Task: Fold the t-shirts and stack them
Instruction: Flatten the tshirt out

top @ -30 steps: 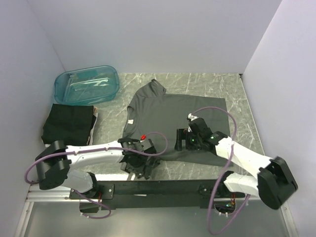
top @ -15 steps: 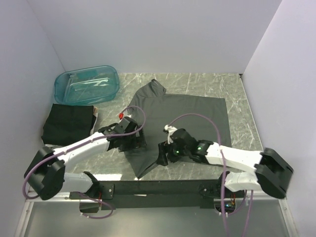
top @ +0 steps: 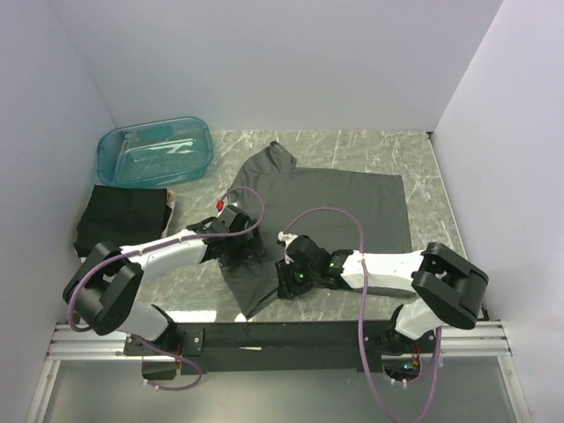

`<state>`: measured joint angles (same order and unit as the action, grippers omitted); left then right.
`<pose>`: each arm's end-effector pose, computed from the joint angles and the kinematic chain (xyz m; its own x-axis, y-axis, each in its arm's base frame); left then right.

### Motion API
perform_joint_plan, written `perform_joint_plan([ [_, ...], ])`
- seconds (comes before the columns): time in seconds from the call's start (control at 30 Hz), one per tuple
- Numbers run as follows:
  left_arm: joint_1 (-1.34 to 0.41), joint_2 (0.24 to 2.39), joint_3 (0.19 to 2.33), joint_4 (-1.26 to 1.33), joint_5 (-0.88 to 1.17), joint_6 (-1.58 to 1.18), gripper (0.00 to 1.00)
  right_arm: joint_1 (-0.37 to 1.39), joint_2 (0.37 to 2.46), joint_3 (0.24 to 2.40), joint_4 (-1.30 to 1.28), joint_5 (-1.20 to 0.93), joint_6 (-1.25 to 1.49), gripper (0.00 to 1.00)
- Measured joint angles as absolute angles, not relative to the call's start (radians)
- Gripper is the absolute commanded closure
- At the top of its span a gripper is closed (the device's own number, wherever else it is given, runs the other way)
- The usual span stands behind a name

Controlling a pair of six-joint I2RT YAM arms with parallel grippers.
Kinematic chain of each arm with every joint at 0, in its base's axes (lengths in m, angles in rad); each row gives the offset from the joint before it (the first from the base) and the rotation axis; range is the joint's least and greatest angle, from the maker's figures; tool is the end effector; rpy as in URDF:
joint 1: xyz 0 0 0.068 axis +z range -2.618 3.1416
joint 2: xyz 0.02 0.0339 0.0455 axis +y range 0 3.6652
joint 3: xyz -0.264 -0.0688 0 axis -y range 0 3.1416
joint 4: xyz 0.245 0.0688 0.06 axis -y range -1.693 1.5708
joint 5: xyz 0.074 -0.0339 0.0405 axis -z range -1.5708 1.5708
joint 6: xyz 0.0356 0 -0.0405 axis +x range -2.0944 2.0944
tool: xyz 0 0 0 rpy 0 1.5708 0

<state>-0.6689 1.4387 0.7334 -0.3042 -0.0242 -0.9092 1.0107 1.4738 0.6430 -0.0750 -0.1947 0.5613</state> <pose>0.2116 -0.1661 0.1693 -0.8892 -0.3026 -0.3432 -0.1493 0.9010 -0.4074 0.1382 0.2334 0.1501 -0.8301 -0.3408 -0.4413 -0.5348 0.7105 0.4573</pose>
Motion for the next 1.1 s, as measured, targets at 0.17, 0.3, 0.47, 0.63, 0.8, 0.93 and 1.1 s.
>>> perform_joint_plan([
  [0.17,-0.661,1.439,0.725,-0.289,-0.024,-0.923,0.01,1.012,1.496,0.651,-0.066,-0.176,0.573,0.76],
  [0.3,-0.657,1.439,0.724,-0.289,-0.029,-0.934,0.01,1.012,1.509,0.657,-0.065,-0.178,0.583,0.91],
  [0.47,-0.650,1.439,0.724,-0.289,-0.043,-0.941,0.01,1.015,1.496,0.642,-0.074,-0.190,0.604,0.97],
  [0.63,-0.641,1.439,0.720,-0.285,-0.049,-0.947,0.01,1.019,1.433,0.579,-0.077,-0.219,0.633,0.99],
  [0.8,-0.640,1.431,0.712,-0.277,-0.049,-0.948,0.01,1.025,1.391,0.547,-0.082,-0.251,0.661,0.96],
  [0.93,-0.638,1.423,0.702,-0.266,-0.042,-0.945,0.00,1.028,1.364,0.525,-0.082,-0.281,0.689,0.91],
  [1.1,-0.636,1.403,0.685,-0.259,-0.030,-0.923,0.01,1.045,1.328,0.505,-0.155,-0.281,0.714,0.68],
])
